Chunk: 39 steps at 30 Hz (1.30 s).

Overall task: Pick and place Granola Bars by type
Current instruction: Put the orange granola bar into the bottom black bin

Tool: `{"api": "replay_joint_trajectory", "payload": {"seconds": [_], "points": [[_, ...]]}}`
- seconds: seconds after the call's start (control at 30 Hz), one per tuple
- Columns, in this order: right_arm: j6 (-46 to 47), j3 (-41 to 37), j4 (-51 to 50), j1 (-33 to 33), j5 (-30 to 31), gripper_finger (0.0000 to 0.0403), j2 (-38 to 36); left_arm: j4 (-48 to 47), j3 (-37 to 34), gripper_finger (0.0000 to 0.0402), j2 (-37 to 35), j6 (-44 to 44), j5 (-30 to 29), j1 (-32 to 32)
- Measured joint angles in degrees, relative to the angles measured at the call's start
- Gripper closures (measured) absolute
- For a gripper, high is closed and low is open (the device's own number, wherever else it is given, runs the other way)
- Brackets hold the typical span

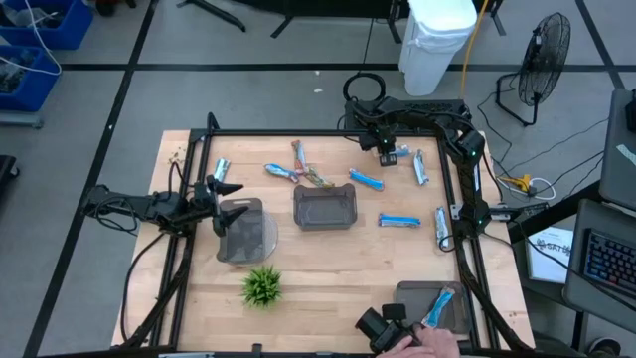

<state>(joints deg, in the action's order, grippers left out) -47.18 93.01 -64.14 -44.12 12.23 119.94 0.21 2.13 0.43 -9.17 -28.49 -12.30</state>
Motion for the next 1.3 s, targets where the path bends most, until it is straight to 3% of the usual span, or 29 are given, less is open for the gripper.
{"api": "replay_joint_trajectory", "payload": {"seconds": [0.5,1.1,1.3], "points": [[3.2,0.0,-6.6,4.2,1.7,0.0403,-6.8,0.0,0.0,0.0041,0.0,0.0,0.0,0.0],[23.5,0.2,-18.1,9.3,2.9,0.0403,-21.0,0.0,0.0,0.0041,0.0,0.0,0.0,0.0],[31.9,5.8,-25.1,10.8,2.6,0.0403,-23.7,0.0,0.0,0.0041,0.0,0.0,0.0,0.0]]}}
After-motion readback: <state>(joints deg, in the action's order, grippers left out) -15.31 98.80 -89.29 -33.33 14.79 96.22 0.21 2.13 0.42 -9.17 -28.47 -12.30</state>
